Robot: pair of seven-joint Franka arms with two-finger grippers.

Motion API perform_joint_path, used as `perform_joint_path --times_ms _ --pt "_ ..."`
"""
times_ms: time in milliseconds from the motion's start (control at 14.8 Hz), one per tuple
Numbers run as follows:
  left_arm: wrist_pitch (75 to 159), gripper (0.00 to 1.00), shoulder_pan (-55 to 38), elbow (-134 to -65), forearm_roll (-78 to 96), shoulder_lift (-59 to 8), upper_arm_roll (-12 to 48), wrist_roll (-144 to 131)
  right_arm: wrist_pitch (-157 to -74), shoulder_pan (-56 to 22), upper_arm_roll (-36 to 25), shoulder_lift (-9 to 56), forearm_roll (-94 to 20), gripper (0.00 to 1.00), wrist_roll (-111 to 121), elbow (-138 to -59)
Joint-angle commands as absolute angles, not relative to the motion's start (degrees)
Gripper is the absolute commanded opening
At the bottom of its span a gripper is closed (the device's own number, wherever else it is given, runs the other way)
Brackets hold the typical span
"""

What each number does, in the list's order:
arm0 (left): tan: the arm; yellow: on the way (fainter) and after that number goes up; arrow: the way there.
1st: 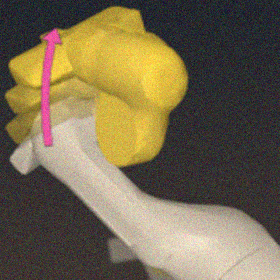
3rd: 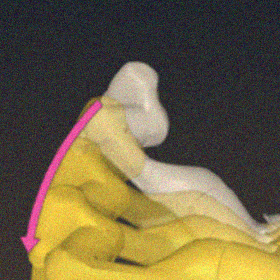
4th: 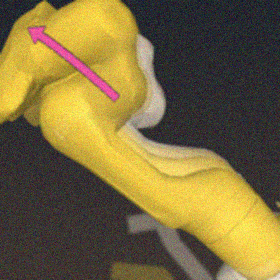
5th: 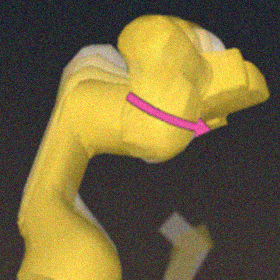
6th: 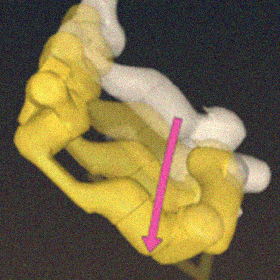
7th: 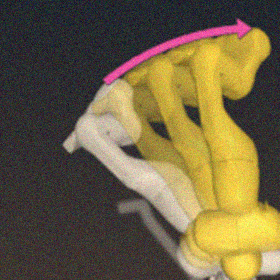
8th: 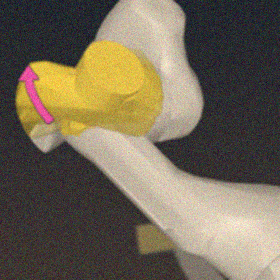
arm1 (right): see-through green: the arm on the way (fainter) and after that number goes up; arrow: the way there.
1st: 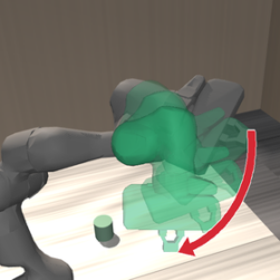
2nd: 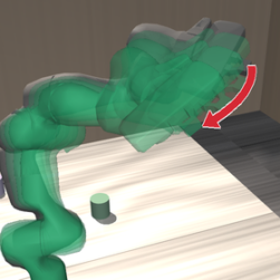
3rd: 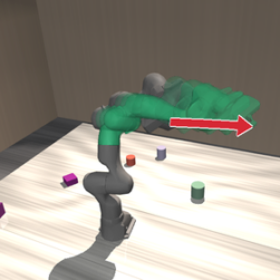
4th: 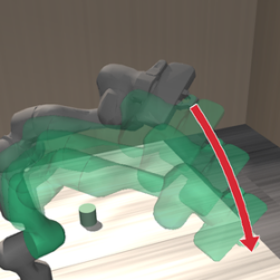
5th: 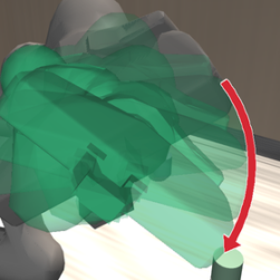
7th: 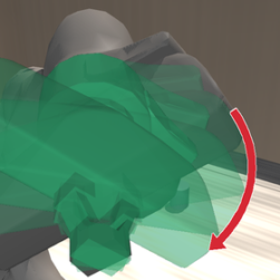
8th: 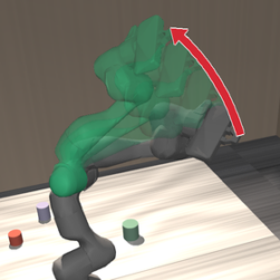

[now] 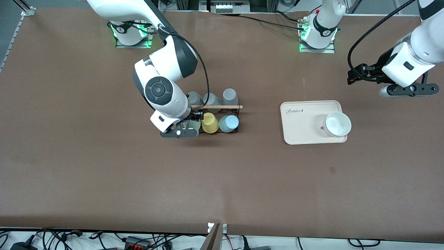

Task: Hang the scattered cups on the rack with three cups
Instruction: 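Carry the teal cup with the right gripper onto the rack peg, then open the right gripper and draw it back from the rack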

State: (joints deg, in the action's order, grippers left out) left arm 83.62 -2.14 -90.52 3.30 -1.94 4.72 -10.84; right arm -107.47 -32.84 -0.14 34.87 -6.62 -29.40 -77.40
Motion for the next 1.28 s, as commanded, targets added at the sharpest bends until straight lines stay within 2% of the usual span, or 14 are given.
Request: perform_joint_path --times_ms 0,741,809,876,1011,1213 --pt "82.53 1.0 -1.58 -89.74 4.22 -1.67 4.92 -11.16 -107.58 -33.57 -0.62 36.47 -7.38 0.26 -30.76 -75.5" --pt "82.36 1.0 -1.58 -89.74 4.22 -1.67 4.75 -11.16 -110.39 -33.57 -0.62 40.08 -7.47 0.27 -30.76 -75.5" --pt "82.09 1.0 -1.58 -89.74 4.22 -1.67 4.75 -11.16 -110.39 -33.57 -0.7 40.25 -7.47 0.3 -30.76 -75.5" --pt "82.09 1.0 -1.58 -89.74 4.22 -1.67 4.66 -11.08 -110.39 -33.57 -0.62 40.43 -7.56 0.37 -30.76 -75.5" --pt "82.09 1.0 -1.58 -89.74 4.22 -1.67 4.66 -11.07 -110.3 -33.57 -0.62 40.43 -7.56 1.0 -30.85 -75.5" --pt "82.09 1.0 -1.58 -89.74 4.22 -1.67 4.57 -11.07 -109.69 -33.14 -0.7 39.38 -7.56 1.0 -31.02 -75.41"
